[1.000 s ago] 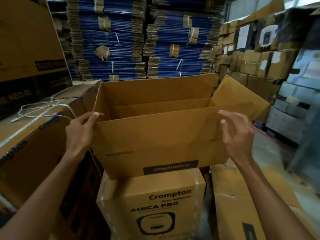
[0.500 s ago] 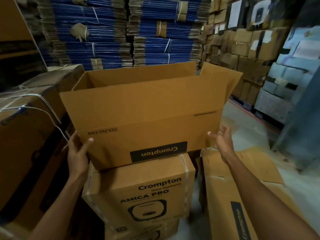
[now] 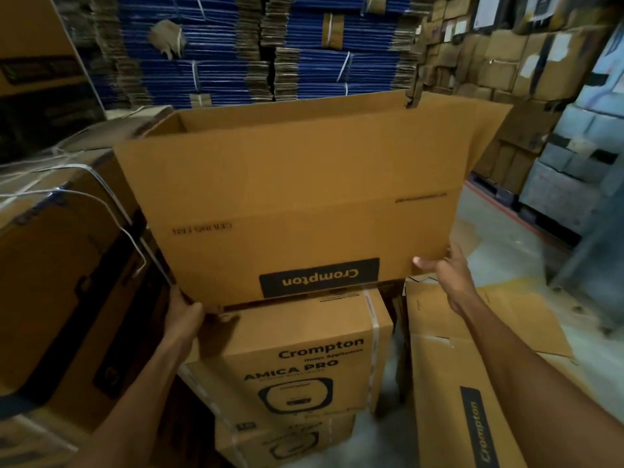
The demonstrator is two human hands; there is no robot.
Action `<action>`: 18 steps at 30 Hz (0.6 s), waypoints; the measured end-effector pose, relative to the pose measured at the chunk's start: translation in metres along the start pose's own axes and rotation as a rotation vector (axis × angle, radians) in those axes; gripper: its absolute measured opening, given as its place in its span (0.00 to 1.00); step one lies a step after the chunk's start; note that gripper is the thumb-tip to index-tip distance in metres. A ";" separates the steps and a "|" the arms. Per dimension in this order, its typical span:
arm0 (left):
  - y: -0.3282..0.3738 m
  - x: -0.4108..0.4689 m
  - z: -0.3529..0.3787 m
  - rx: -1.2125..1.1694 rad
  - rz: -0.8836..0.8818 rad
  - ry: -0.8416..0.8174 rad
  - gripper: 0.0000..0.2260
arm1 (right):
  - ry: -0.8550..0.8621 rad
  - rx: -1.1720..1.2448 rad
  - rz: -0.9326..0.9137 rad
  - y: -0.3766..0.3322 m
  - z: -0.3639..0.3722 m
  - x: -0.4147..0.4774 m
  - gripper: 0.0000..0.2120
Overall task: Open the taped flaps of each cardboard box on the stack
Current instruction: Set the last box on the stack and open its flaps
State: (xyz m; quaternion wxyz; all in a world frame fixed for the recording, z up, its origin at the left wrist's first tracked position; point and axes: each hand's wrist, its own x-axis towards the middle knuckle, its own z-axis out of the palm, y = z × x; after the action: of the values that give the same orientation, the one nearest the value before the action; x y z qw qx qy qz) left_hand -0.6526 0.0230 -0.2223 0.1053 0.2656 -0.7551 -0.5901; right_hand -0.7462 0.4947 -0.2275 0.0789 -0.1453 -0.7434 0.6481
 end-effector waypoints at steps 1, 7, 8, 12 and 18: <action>0.010 -0.002 -0.004 -0.017 0.048 0.012 0.38 | 0.019 0.005 -0.031 -0.008 -0.003 0.000 0.30; 0.079 -0.021 -0.030 -0.225 0.301 -0.019 0.34 | 0.105 0.022 -0.210 -0.061 -0.015 -0.001 0.33; 0.088 -0.023 -0.035 -0.255 0.320 -0.034 0.35 | 0.111 0.031 -0.238 -0.069 -0.017 -0.001 0.33; 0.105 -0.031 -0.046 -0.309 0.345 -0.066 0.40 | 0.130 0.065 -0.306 -0.094 -0.021 -0.009 0.29; 0.096 -0.042 -0.051 -0.326 0.367 -0.058 0.44 | 0.134 0.083 -0.343 -0.102 -0.021 -0.030 0.23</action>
State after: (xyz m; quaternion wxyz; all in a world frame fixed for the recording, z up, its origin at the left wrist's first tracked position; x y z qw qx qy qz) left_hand -0.6202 0.0182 -0.1110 0.2305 0.0866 -0.6881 -0.6826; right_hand -0.7229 0.4932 -0.1220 0.2436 -0.0561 -0.7229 0.6442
